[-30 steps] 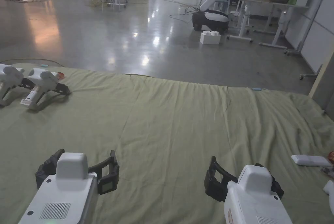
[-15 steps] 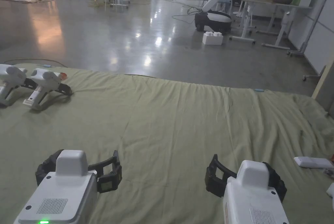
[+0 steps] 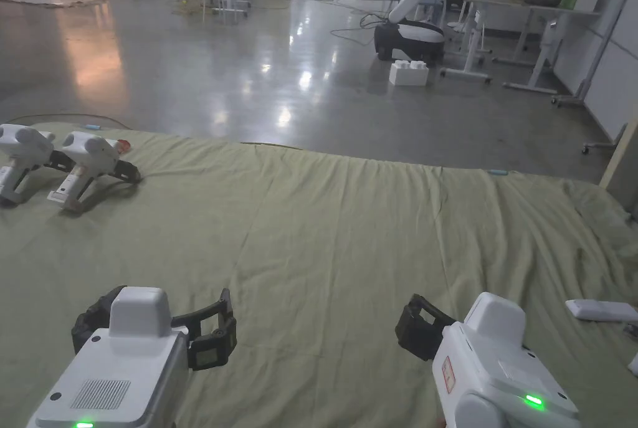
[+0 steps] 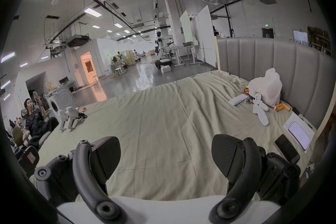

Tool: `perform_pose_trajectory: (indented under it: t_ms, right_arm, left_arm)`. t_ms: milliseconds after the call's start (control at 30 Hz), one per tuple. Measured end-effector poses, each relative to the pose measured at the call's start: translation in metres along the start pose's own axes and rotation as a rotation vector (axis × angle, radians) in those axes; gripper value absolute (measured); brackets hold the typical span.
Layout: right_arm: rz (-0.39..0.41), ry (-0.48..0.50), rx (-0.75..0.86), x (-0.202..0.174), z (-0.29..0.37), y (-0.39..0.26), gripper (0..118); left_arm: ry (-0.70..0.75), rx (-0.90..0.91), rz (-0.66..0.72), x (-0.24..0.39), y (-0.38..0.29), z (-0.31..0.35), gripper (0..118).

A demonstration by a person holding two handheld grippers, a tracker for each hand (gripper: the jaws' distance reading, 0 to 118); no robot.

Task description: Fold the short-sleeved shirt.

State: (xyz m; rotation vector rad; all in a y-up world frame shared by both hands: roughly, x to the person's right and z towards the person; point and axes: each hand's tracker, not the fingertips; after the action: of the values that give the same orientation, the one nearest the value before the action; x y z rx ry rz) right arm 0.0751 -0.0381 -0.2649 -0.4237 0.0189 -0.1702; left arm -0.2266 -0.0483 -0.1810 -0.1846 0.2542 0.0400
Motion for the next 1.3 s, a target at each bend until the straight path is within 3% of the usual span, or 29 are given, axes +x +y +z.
perform_pose_trajectory:
  t_ms: [433,833,1067,1200,1300]
  right_arm:
    - [0.072,-0.002,-0.015,-0.007,-0.006,-0.001,104]
    - [0.078,-0.018,-0.001,-0.006,-0.006,-0.002,104]
    - [0.031,0.121,0.046,0.006,-0.002,-0.003,104]
    - [0.094,0.132,0.076,0.002,-0.001,-0.006,104]
    - [0.152,0.072,0.142,-0.005,-0.001,-0.01,104]
  left_arm:
    - [0.056,0.031,-0.077,0.007,-0.005,-0.001,117]
    - [0.083,0.017,-0.014,-0.003,-0.008,-0.003,118]
    - [0.063,0.042,-0.063,-0.003,-0.012,-0.003,118]
    - [0.054,0.035,-0.081,-0.004,-0.013,-0.006,118]
    - [0.048,0.032,-0.083,-0.004,-0.013,-0.009,118]
